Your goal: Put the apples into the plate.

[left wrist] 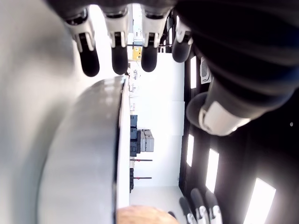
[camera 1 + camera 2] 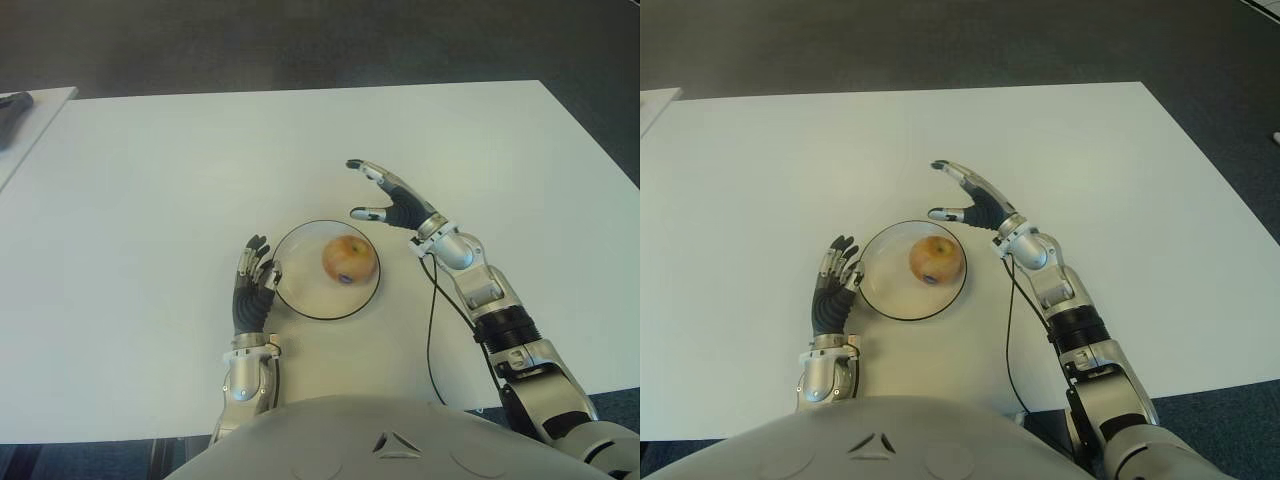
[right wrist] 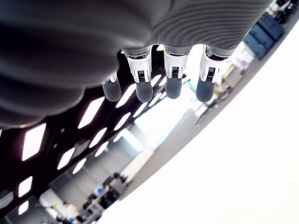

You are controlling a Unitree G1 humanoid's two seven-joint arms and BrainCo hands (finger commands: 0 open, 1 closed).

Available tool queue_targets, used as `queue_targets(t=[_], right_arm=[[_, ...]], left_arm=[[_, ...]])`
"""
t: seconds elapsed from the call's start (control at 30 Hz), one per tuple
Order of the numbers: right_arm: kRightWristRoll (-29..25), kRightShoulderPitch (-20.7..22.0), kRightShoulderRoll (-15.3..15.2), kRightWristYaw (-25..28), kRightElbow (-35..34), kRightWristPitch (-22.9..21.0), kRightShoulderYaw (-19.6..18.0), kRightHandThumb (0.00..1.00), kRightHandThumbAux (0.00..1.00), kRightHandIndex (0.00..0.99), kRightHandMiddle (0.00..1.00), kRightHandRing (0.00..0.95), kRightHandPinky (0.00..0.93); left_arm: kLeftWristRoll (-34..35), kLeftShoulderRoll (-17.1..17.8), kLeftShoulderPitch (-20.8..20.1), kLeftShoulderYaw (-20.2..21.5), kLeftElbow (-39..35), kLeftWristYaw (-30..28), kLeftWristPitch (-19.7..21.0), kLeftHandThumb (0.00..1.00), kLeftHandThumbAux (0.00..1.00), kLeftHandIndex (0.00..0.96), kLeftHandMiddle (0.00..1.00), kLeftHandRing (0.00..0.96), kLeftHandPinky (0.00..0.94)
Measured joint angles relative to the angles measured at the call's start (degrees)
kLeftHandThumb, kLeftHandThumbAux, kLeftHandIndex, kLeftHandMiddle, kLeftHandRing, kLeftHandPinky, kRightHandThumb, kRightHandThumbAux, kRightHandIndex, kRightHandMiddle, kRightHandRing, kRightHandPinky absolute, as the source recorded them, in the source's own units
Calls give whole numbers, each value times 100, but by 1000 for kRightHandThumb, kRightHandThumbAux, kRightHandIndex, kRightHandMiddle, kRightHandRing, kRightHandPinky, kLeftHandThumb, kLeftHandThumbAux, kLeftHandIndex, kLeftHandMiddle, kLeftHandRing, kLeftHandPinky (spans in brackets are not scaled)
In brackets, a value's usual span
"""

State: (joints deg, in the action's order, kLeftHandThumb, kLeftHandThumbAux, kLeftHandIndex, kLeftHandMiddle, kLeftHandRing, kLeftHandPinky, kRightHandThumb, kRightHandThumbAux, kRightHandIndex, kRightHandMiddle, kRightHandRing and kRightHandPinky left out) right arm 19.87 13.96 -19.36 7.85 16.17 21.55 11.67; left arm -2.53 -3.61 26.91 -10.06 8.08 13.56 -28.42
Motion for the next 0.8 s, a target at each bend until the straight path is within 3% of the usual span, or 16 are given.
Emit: queue_targets(t=[0.3, 0.43, 0.67, 0.8], right_arm=[[-254, -449, -55, -216, 477, 0, -446, 143, 393, 0, 0, 0, 0], [-543, -525, 53, -217, 623, -132, -629, 162, 464, 0, 0, 0, 0], [-1317, -596, 529, -210, 947, -478, -1042, 160, 641, 18, 2, 0, 1], [-1591, -768, 877, -344, 950, -563, -1184, 179, 685, 62, 33, 11, 46]], left_arm=[[73, -2, 16, 22, 0, -1, 0, 292, 626, 121, 143, 155, 204], [142, -2, 17, 45, 0, -2, 0, 289, 625, 125, 143, 153, 199], [180, -1, 20, 81, 0, -34, -28, 274, 627, 133, 145, 157, 204], [269, -4, 30, 119, 7, -74, -86, 273, 628, 138, 146, 160, 213]])
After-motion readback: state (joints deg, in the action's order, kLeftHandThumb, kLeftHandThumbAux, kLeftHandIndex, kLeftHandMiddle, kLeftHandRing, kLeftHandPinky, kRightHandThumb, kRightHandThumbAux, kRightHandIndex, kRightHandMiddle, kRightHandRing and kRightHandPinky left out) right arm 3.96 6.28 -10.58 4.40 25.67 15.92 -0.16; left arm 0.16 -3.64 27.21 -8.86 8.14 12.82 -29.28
